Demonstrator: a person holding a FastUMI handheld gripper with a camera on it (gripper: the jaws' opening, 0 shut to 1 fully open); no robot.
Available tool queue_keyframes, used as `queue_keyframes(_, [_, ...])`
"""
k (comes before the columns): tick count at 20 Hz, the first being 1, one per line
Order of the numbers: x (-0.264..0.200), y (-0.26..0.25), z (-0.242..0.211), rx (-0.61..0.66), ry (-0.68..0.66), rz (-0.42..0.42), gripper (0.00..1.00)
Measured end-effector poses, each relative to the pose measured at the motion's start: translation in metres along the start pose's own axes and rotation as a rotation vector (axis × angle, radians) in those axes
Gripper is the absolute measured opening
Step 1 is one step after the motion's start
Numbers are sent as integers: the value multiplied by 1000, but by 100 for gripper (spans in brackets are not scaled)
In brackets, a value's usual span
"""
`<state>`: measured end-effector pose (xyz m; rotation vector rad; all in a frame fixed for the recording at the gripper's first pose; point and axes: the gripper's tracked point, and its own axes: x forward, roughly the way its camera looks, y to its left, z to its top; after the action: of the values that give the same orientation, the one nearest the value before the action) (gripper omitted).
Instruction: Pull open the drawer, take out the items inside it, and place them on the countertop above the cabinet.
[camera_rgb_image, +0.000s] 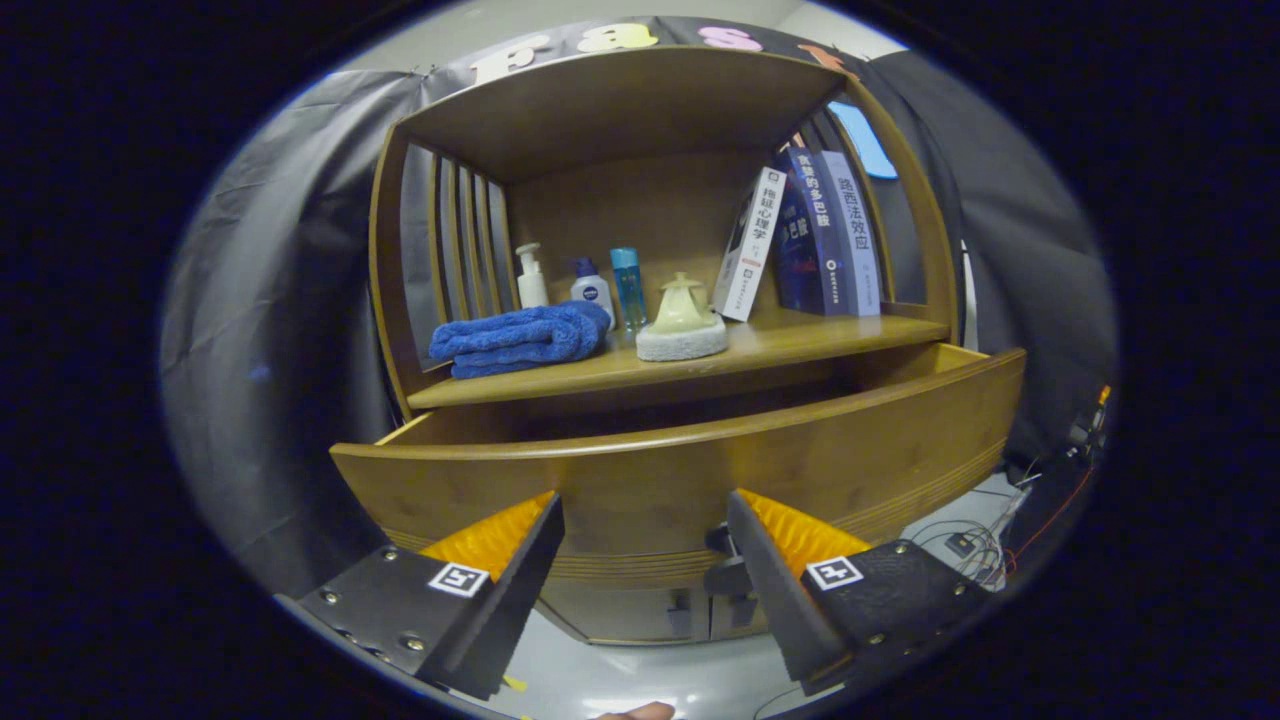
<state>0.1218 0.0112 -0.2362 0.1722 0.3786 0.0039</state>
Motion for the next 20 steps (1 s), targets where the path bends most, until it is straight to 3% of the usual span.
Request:
queue_keyframes(9, [54, 1, 13, 25, 5, 57, 100])
queue_keyframes(20, [78, 1, 18, 30, 3, 67, 99])
